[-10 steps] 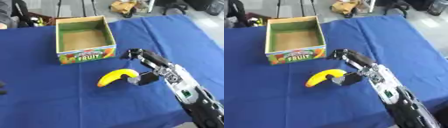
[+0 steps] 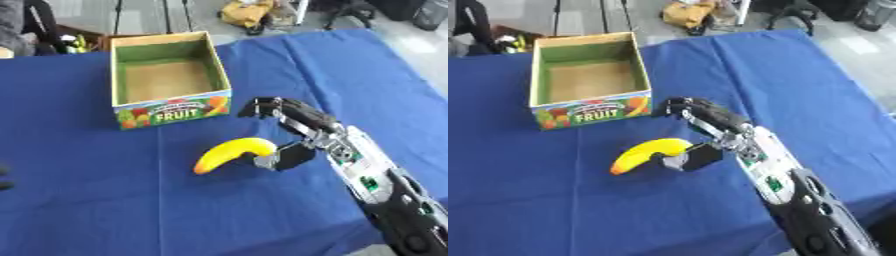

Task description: Pick up objects on the table and place them in the box.

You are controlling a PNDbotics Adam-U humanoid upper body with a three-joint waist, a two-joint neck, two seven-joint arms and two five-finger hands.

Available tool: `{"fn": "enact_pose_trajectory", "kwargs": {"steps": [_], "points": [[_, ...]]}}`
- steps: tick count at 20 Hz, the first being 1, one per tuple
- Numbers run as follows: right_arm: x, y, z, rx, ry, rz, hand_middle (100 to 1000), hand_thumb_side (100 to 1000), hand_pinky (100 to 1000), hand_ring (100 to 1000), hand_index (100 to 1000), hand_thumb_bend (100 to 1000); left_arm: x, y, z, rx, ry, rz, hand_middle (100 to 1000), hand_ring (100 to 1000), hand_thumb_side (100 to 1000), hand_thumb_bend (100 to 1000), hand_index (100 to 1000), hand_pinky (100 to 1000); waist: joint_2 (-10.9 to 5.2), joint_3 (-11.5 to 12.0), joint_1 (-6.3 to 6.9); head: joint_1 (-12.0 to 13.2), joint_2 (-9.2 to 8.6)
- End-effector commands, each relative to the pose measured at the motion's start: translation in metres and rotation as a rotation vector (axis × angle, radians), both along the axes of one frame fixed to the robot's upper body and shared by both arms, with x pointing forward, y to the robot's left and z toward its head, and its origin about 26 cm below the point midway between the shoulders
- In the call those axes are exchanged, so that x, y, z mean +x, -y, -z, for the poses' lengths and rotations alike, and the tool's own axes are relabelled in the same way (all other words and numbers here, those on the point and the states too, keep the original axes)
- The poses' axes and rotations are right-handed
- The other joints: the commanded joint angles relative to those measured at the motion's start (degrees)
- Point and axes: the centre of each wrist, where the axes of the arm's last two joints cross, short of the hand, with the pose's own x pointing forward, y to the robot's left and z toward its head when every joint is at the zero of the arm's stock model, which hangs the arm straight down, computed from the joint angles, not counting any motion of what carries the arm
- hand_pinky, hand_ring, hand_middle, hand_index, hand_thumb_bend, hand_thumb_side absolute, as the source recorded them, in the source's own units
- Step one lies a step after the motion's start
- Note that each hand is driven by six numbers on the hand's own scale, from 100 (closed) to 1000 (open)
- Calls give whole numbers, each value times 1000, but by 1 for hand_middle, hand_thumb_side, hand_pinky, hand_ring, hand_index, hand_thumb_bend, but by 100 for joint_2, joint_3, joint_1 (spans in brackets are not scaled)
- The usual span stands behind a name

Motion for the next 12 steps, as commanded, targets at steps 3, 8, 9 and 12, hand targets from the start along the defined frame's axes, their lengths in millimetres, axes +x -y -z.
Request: {"fn": "enact_pose_trajectory", "kwargs": {"steps": [3, 8, 9, 12], "points": [[10, 7, -9, -70, 11, 0, 765, 536, 682, 766, 837, 393, 1, -3, -7, 17, 24, 6, 601, 682, 1000, 277, 647, 641, -63, 10, 22, -36, -3], [23, 8, -3, -113, -13, 10, 754, 535, 679, 762, 827, 387, 1, -2, -7, 17, 23, 10, 601, 681, 1000, 277, 647, 641, -59, 31, 33, -63, 1], [25, 8, -1, -117, -17, 13, 754, 535, 679, 762, 827, 387, 1, -2, -7, 17, 23, 10, 601, 681, 1000, 277, 647, 641, -59, 33, 34, -65, 1], [32, 11, 3, -130, -28, 28, 745, 533, 677, 759, 821, 385, 1, -2, -7, 18, 24, 12, 601, 680, 1000, 276, 647, 641, -63, 45, 34, -74, 4]]}}
